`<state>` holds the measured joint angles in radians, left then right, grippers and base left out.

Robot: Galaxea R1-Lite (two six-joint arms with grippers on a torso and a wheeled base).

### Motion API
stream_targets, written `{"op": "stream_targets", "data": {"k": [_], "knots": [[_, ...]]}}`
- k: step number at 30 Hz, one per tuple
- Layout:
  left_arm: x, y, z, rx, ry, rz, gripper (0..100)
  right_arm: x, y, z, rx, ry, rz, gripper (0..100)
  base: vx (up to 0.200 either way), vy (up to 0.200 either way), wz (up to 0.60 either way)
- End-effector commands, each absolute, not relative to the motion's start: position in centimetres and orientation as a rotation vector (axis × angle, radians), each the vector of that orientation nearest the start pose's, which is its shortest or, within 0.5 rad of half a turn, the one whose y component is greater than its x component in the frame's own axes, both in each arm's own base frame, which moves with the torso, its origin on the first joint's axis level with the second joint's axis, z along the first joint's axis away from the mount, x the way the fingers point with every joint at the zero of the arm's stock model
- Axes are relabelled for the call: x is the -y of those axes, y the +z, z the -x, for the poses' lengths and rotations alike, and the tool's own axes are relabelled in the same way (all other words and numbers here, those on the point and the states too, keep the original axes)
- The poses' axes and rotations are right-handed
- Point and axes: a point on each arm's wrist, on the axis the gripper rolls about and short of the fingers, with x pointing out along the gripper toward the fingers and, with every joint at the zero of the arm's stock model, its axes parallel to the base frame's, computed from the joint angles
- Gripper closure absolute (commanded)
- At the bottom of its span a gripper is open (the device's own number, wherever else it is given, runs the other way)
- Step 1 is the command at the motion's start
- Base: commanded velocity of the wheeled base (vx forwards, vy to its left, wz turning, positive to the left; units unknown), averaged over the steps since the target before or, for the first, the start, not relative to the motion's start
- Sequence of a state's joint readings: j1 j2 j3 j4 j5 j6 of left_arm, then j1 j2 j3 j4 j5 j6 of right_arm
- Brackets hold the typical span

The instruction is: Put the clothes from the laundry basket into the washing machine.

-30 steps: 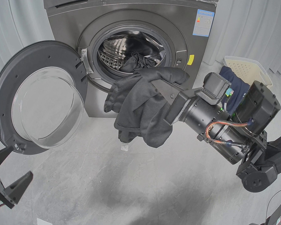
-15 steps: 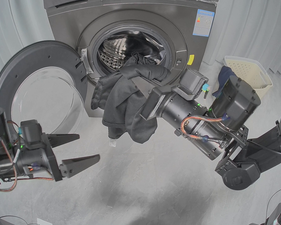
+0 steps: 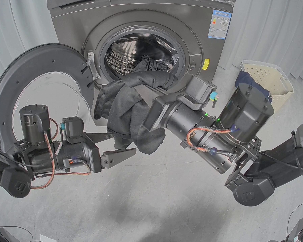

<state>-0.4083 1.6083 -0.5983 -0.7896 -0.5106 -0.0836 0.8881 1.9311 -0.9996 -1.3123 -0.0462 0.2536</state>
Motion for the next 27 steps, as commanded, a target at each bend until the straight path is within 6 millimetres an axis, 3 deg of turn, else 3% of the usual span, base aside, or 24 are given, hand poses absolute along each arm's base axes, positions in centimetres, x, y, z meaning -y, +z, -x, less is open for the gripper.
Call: {"op": "stream_targets", "data": {"k": [1, 7, 12, 27], "knots": [[12.2, 15.1, -25.8, -0.303, -0.89, 0.091, 0, -28.4, 22.5, -22.9, 0.247, 0.881, -0.415, 100, 0.0, 0.0, 0.0], [12.1, 15.0, -26.4, -0.293, -0.866, 0.089, 0, -28.4, 22.4, -22.9, 0.247, 0.881, -0.415, 100, 0.0, 0.0, 0.0], [12.2, 16.5, -27.5, -0.231, -0.855, 0.089, 0, -28.4, 22.3, -22.9, 0.245, 0.882, -0.415, 100, 0.0, 0.0, 0.0], [12.4, 17.6, -26.9, -0.161, -0.869, 0.085, 0, -28.4, 22.0, -23.2, 0.237, 0.872, -0.404, 100, 0.0, 0.0, 0.0]]}}
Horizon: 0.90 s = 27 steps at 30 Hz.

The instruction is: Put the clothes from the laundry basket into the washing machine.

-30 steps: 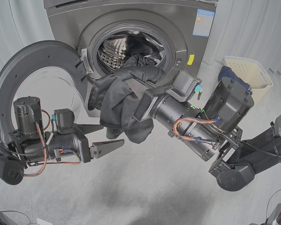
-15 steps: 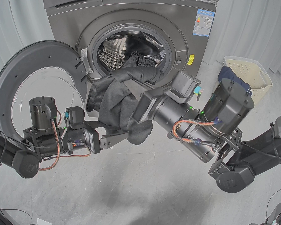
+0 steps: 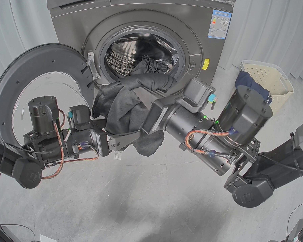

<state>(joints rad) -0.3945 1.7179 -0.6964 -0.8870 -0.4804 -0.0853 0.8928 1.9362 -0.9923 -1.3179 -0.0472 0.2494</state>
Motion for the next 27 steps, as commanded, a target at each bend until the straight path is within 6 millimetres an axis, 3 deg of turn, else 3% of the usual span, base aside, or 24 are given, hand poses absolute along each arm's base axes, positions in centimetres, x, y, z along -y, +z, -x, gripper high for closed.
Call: {"op": "stream_targets", "data": {"k": [1, 2, 17, 25, 26, 27], "knots": [[12.4, 17.6, -26.9, -0.161, -0.869, 0.085, 0, -28.4, 22.0, -23.2, 0.237, 0.872, -0.404, 100, 0.0, 0.0, 0.0], [12.4, 17.7, -26.8, -0.14, -0.866, 0.084, 100, -28.3, 22.0, -23.3, 0.238, 0.867, -0.403, 100, 0.0, 0.0, 0.0], [12.3, 18.1, -25.2, -0.132, -0.887, 0.09, 100, -28.3, 21.6, -23.6, 0.231, 0.859, -0.397, 100, 0.0, 0.0, 0.0], [12.8, 19.8, -22.6, -0.084, -0.944, 0.112, 100, -28.2, 21.0, -23.6, 0.212, 0.856, -0.389, 100, 0.0, 0.0, 0.0], [12.7, 20.3, -22.2, -0.069, -0.951, 0.115, 100, -28.1, 20.7, -23.6, 0.198, 0.855, -0.382, 0, 0.0, 0.0, 0.0], [12.7, 20.3, -22.2, -0.069, -0.951, 0.115, 100, -28.1, 20.7, -23.6, 0.198, 0.855, -0.382, 0, 0.0, 0.0, 0.0]]}}
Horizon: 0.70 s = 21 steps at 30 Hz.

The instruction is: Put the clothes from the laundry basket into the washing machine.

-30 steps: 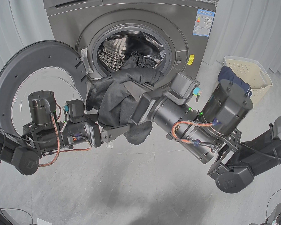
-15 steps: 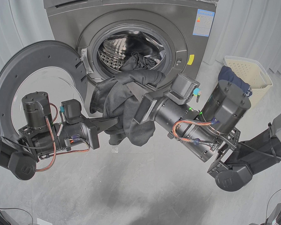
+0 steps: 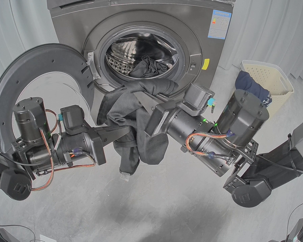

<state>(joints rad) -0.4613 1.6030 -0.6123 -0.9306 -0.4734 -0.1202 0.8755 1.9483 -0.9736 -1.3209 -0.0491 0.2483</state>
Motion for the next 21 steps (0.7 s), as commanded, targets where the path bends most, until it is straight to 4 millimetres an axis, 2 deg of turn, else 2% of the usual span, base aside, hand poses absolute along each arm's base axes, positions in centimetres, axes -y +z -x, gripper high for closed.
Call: {"op": "stream_targets", "data": {"k": [1, 6, 14, 15, 17, 19, 21], "knots": [[12.6, 20.8, -22.0, -0.053, -0.95, 0.125, 100, -27.7, 19.9, -23.4, 0.165, 0.85, -0.363, 0, 0.0, 0.0, 0.0], [12.5, 22.1, -22.1, -0.021, -0.948, 0.163, 100, -26.8, 18.2, -22.9, 0.103, 0.844, -0.33, 0, 0.0, 0.0, 0.0], [12.8, 22.4, -23.0, -0.012, -0.887, 0.175, 100, -25.4, 19.6, -22.2, 0.128, 0.837, -0.338, 0, 0.0, 0.0, 0.0], [13.1, 22.6, -24.0, 0.002, -0.825, 0.18, 100, -24.5, 19.3, -22.1, 0.119, 0.824, -0.317, 0, 0.0, 0.0, 0.0], [13.3, 23.2, -24.6, 0.031, -0.783, 0.186, 100, -23.7, 18.5, -21.9, 0.105, 0.829, -0.269, 0, 0.0, 0.0, 0.0], [13.5, 23.9, -25.0, 0.058, -0.749, 0.198, 100, -22.8, 17.4, -21.8, 0.073, 0.834, -0.218, 0, 0.0, 0.0, 0.0], [13.5, 24.0, -25.0, 0.061, -0.744, 0.199, 100, -22.7, 17.1, -21.7, 0.066, 0.838, -0.206, 0, 0.0, 0.0, 0.0]]}}
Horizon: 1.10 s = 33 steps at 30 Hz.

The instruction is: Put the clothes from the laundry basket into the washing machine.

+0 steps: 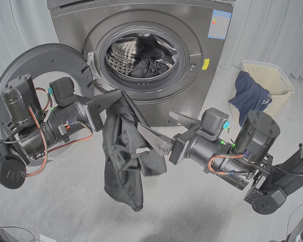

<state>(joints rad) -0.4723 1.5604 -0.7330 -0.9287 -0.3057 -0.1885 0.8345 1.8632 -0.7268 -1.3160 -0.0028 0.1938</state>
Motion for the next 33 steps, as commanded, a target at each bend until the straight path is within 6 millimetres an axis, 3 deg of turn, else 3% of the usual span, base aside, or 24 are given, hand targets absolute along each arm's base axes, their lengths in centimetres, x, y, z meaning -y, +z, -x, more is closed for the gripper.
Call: {"op": "stream_targets", "data": {"k": [1, 10, 14, 19, 33], "knots": [[13.6, 24.8, -24.9, 0.086, -0.723, 0.218, 100, -22.2, 15.7, -21.3, 0.018, 0.845, -0.167, 0, 0.0, 0.0, 0.0], [13.7, 26.1, -23.7, 0.132, -0.736, 0.229, 100, -22.2, 13.5, -22.0, -0.052, 0.818, -0.132, 0, 0.0, 0.0, 0.0], [13.8, 26.5, -23.4, 0.144, -0.74, 0.235, 100, -22.3, 11.8, -23.3, -0.089, 0.786, -0.096, 0, 0.0, 0.0, 0.0], [13.7, 26.9, -23.2, 0.158, -0.729, 0.245, 100, -22.8, 11.0, -25.0, -0.085, 0.76, -0.094, 0, 0.0, 0.0, 0.0], [13.7, 27.5, -22.8, 0.161, -0.736, 0.302, 100, -24.5, 11.9, -28.0, 0.006, 0.746, -0.119, 0, 0.0, 0.0, 0.0]]}}
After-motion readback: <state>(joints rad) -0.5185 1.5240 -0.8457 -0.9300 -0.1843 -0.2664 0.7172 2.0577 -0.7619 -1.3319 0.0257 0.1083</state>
